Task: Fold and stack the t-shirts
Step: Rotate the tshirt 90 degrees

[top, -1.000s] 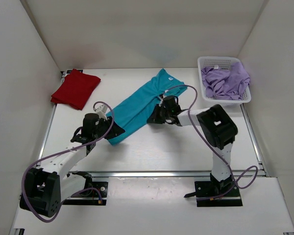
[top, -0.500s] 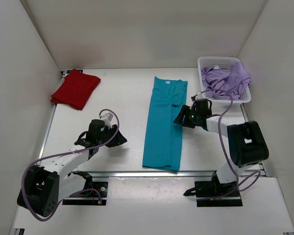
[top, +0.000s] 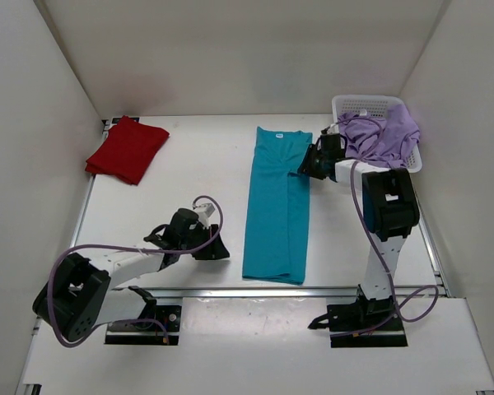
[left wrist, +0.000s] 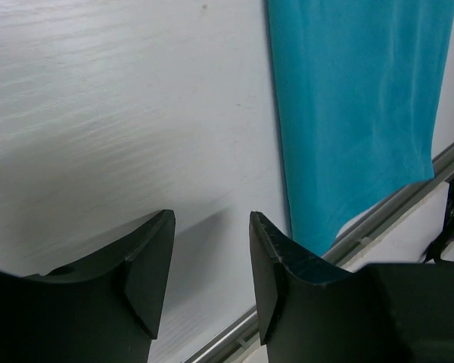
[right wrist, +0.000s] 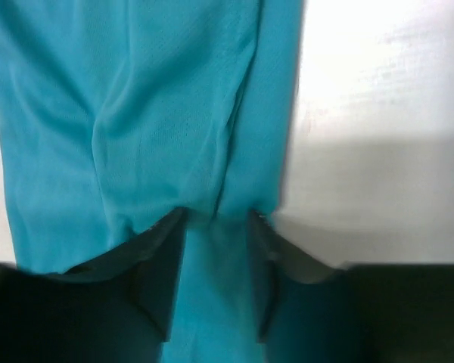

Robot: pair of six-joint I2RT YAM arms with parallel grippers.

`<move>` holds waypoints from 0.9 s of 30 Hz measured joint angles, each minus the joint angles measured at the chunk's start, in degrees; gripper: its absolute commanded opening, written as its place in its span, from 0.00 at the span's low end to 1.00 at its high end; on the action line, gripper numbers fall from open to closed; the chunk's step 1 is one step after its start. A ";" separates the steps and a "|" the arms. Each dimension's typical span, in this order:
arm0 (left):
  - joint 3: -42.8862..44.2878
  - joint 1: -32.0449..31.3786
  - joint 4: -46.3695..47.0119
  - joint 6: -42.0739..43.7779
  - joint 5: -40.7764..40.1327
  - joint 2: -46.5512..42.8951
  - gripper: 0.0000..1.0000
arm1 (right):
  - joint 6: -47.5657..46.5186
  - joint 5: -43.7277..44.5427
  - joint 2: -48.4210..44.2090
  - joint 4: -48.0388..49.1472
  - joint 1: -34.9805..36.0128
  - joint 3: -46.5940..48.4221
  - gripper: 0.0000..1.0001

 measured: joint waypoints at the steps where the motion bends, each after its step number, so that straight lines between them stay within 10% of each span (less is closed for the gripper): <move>1: 0.00 -0.61 0.48 -0.17 0.07 0.22 0.55 | -0.02 -0.09 1.36 -0.24 -0.04 1.77 0.22; 5: -0.15 -3.17 2.23 -0.66 0.87 0.94 0.54 | 0.44 -0.83 3.91 -0.59 0.07 4.17 0.00; 13: -0.42 -2.97 3.76 -0.98 3.08 1.97 0.59 | 4.44 -4.28 8.70 -3.15 5.49 11.54 0.01; 21: -1.44 -2.21 2.56 -0.46 3.74 -0.35 0.64 | 6.69 -4.87 16.46 -9.42 9.97 28.79 0.35; 27: -3.04 -3.21 5.97 -2.49 4.00 -0.42 0.66 | 6.32 -6.05 5.35 -5.73 5.64 14.05 0.51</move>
